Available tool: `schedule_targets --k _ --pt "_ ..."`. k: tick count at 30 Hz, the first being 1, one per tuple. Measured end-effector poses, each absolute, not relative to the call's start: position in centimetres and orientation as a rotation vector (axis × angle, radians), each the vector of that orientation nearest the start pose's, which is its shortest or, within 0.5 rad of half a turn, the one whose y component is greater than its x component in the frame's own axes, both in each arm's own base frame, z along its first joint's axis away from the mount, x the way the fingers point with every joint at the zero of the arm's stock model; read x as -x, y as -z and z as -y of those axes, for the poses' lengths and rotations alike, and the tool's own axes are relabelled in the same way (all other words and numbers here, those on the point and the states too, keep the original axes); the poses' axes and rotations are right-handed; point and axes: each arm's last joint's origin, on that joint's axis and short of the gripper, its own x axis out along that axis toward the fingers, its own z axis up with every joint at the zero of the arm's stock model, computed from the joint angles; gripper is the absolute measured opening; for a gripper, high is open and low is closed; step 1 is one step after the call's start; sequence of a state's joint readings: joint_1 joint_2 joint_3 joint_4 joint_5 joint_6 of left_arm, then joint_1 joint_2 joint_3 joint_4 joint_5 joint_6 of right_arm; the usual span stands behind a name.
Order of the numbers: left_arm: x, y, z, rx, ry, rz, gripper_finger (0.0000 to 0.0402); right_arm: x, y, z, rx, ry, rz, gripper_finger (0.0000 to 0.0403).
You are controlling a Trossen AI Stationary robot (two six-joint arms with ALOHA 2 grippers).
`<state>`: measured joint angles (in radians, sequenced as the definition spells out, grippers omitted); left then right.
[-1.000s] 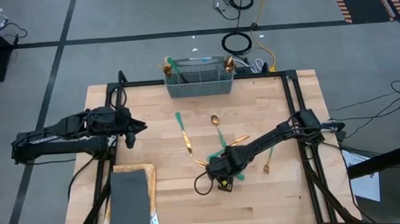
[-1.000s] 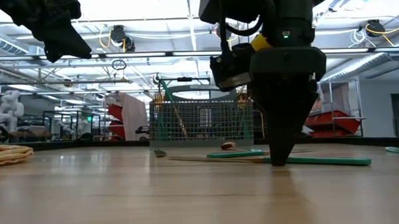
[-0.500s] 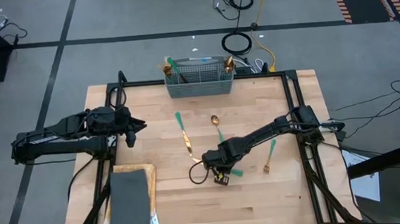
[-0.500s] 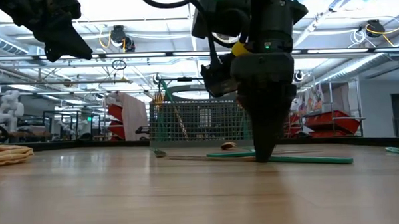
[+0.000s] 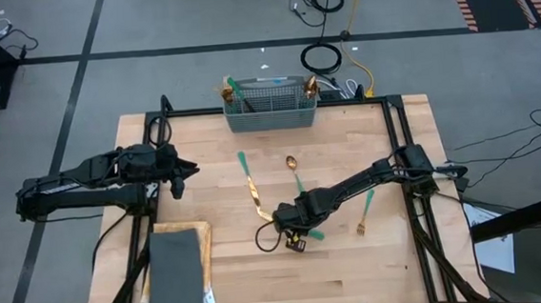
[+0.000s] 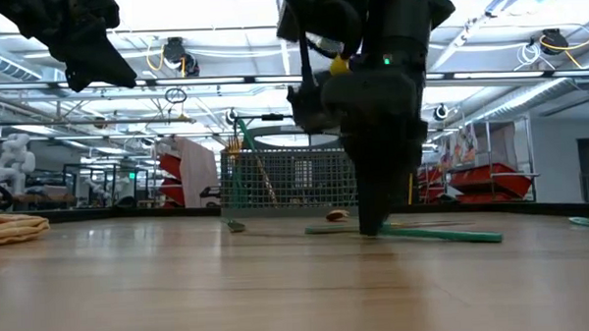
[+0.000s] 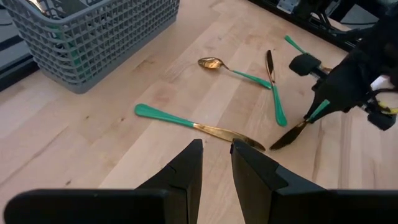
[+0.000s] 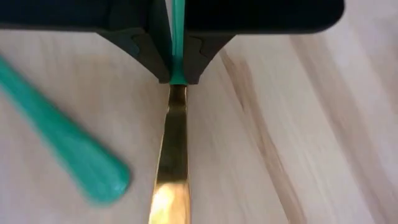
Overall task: Sort silverware
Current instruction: Put the bottom green knife into the silverware basket
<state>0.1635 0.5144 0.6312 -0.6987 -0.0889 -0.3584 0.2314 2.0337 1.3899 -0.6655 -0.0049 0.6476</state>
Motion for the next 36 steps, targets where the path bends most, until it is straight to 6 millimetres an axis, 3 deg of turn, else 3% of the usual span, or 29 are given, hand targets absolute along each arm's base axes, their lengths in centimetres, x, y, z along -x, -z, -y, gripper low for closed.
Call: schedule_targets --k 9,20,24,29,36 --pt "-10.5 -26.8 -2.0 0.368 -0.345 -0.534 0.0090 -37.5 -19.3 -8.2 -0.398 0.286 -1.185 0.0000" --pt "-10.5 -26.8 -2.0 0.367 -0.345 -0.534 0.0090 -37.8 -26.0 -2.5 -0.171 0.412 -1.171 0.0002" --pt "-10.5 -26.8 -2.0 0.368 -0.346 -0.534 0.0090 -38.2 -27.4 -1.0 -0.153 0.374 -1.162 0.0001" --pt "-10.5 -26.8 -2.0 0.368 -0.345 -0.534 0.0090 -39.1 -25.5 -1.0 -0.149 0.223 -1.241 0.0038" --pt "-10.5 -26.8 -2.0 0.367 -0.345 -0.536 0.0090 -42.1 -21.2 -1.0 -0.095 0.148 -1.228 0.0156"
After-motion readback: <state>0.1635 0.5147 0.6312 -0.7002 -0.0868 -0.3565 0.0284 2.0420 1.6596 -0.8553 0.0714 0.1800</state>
